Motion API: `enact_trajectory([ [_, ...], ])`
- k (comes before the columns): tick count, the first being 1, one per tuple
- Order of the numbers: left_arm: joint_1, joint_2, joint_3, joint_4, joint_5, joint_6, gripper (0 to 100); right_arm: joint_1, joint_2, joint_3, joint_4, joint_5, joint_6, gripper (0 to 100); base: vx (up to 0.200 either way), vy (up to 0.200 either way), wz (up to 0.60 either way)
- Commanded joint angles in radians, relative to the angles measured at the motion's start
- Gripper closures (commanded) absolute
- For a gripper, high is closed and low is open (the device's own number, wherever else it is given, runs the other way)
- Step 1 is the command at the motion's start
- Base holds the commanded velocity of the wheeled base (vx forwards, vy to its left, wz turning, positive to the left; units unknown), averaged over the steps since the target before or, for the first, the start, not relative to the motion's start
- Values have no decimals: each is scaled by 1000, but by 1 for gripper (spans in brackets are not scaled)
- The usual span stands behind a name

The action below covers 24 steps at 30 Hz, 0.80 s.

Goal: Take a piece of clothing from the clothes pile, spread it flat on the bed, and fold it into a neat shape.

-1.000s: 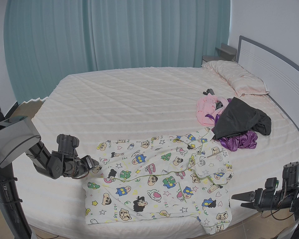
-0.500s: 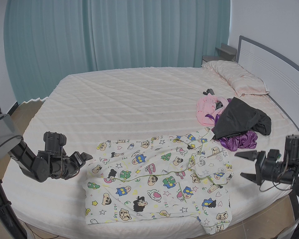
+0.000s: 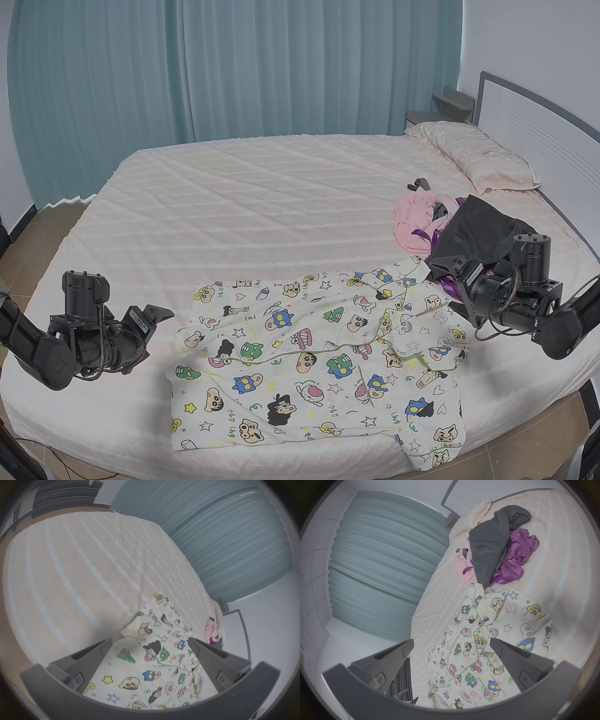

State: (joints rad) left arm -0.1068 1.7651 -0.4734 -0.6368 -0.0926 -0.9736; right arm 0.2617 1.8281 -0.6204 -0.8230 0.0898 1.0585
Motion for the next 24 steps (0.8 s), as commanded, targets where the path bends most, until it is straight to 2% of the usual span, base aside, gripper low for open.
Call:
enact_trajectory([
  [1,-44,-23,10,0,-1,-11,0,21,111,-50,-8,-5,0,0,0,0,0],
  [10,-67,-18,13,-1,10,-23,0,28,194,-153,-7,-5,1,0,0,-200,0],
  [16,-73,-18,21,-3,10,-34,0,53,235,-222,4,-8,0,0,0,0,0],
  [24,-74,-18,12,-4,19,-102,0,70,273,-286,10,-10,0,0,0,0,0],
])
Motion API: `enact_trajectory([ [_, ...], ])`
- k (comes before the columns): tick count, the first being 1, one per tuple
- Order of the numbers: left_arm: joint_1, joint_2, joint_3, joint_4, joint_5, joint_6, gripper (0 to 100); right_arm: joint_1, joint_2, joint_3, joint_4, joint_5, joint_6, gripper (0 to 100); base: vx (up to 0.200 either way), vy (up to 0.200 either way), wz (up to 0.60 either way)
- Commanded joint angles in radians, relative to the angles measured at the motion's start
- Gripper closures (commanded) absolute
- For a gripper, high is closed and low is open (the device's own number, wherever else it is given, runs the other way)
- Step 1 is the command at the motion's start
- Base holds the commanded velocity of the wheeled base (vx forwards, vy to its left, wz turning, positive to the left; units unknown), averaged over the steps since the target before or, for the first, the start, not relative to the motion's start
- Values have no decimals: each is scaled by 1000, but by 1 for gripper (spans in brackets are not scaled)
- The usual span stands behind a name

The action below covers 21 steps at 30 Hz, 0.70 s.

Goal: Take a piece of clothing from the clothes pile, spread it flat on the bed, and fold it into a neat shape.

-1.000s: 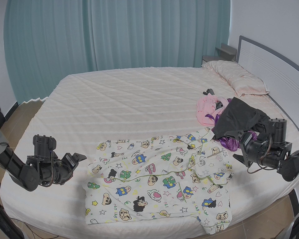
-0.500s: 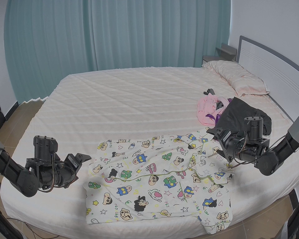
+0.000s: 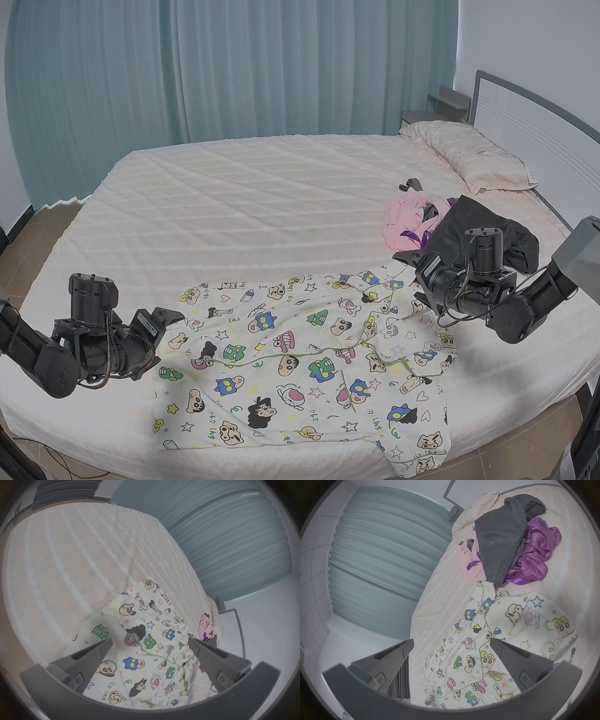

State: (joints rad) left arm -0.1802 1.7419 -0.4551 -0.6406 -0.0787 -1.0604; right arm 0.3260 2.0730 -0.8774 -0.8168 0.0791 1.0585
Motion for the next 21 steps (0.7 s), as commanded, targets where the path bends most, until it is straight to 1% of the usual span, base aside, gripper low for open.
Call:
enact_trajectory([
  [1,-1,7,-10,-1,13,-27,0,10,33,-37,8,1,0,0,0,0,0],
  [4,-1,10,-4,-1,14,-32,0,18,53,-63,21,-1,1,0,0,0,0],
  [7,-1,10,-4,-1,7,-35,0,28,68,-80,21,-6,3,0,200,0,0],
  [9,-1,10,-4,-1,5,-35,0,47,96,-106,21,-44,0,0,200,0,0],
  [11,-1,11,-2,-1,5,-33,0,53,111,-121,21,-55,0,0,200,0,0],
  [13,-2,10,1,-2,8,-32,0,62,173,-186,22,-82,0,0,200,0,0],
  [16,-2,11,1,-1,8,-32,0,68,223,-239,24,-104,-3,0,0,0,0],
  [21,-2,19,0,-2,16,-32,0,70,260,-262,38,-108,-14,0,0,0,0],
])
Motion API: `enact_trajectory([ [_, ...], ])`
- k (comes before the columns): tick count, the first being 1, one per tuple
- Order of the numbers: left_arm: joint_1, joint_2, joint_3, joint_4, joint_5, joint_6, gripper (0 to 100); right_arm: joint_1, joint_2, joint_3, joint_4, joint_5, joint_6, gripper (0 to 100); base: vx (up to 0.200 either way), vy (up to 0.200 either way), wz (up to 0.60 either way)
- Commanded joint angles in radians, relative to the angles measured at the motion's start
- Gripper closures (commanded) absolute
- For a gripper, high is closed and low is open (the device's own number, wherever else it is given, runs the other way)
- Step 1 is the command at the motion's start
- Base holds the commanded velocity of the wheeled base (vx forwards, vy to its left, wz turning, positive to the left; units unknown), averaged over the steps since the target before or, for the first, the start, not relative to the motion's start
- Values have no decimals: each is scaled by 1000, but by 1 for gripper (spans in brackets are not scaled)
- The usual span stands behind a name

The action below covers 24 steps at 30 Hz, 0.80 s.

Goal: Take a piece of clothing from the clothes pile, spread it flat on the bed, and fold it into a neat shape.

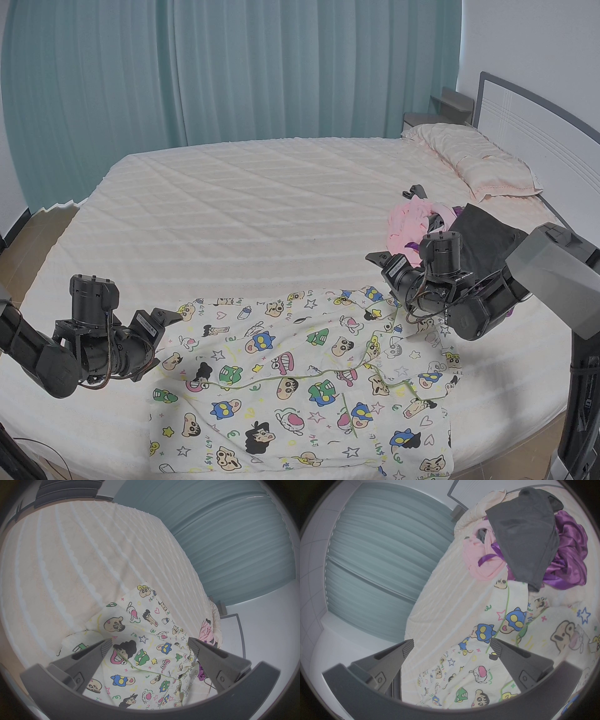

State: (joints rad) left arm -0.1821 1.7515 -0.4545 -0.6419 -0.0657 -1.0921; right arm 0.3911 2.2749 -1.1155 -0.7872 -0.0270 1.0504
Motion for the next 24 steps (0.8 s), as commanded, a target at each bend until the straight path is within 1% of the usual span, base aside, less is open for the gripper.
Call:
enact_trajectory([
  [1,0,13,-1,-1,3,0,0,5,63,-24,20,-2,-7,0,0,0,0],
  [9,0,23,-3,-1,4,0,0,3,67,-9,72,-11,-18,0,0,0,0],
  [24,0,29,-1,-1,4,0,0,3,120,-17,77,-17,-24,0,0,0,0],
])
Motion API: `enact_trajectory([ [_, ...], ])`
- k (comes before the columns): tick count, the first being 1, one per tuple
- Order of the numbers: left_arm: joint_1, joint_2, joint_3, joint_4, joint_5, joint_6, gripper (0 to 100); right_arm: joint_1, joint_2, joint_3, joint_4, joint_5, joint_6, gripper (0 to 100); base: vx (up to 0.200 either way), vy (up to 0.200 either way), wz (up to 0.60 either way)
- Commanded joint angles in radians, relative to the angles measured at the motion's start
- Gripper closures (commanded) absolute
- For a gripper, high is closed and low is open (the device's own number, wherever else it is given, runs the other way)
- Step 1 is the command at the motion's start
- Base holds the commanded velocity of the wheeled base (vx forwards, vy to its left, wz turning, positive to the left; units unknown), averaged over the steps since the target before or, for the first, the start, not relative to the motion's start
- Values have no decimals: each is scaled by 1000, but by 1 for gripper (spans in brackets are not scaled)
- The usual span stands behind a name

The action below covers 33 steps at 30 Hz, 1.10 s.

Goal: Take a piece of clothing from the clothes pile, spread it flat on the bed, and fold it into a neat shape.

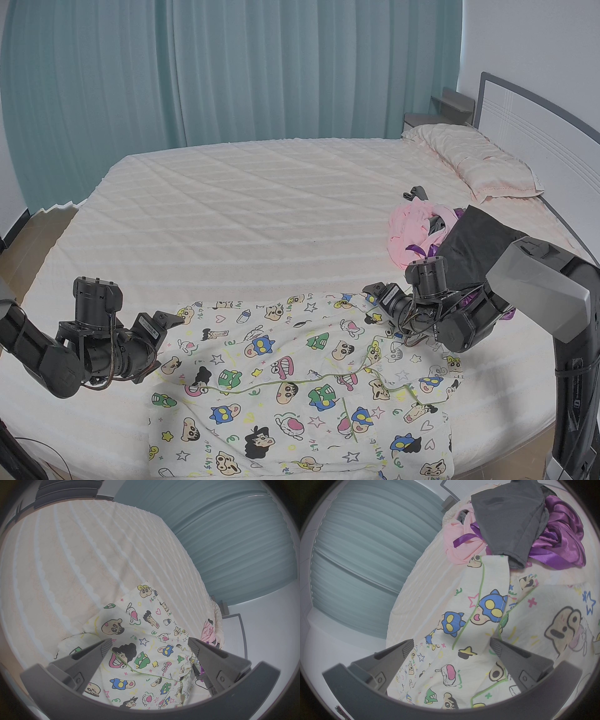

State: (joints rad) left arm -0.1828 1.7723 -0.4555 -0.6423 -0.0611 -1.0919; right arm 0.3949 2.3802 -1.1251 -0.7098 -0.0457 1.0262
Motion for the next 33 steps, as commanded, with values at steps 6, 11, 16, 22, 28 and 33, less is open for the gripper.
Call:
enact_trajectory([
  [6,-1,10,0,0,0,0,0,1,27,-15,10,0,-9,0,0,0,0],
  [11,-1,21,0,0,0,0,0,-1,45,-70,12,1,-14,0,0,0,0],
  [16,0,24,0,0,0,0,0,-25,53,-196,19,0,-41,0,0,0,0],
  [22,-1,27,0,0,1,0,0,-44,17,-449,64,10,-84,0,0,0,0],
  [28,0,29,0,0,1,-2,0,-34,123,-590,79,3,-242,0,0,0,0],
  [33,-1,33,0,0,0,0,0,-33,191,-625,90,0,-333,0,0,0,0],
])
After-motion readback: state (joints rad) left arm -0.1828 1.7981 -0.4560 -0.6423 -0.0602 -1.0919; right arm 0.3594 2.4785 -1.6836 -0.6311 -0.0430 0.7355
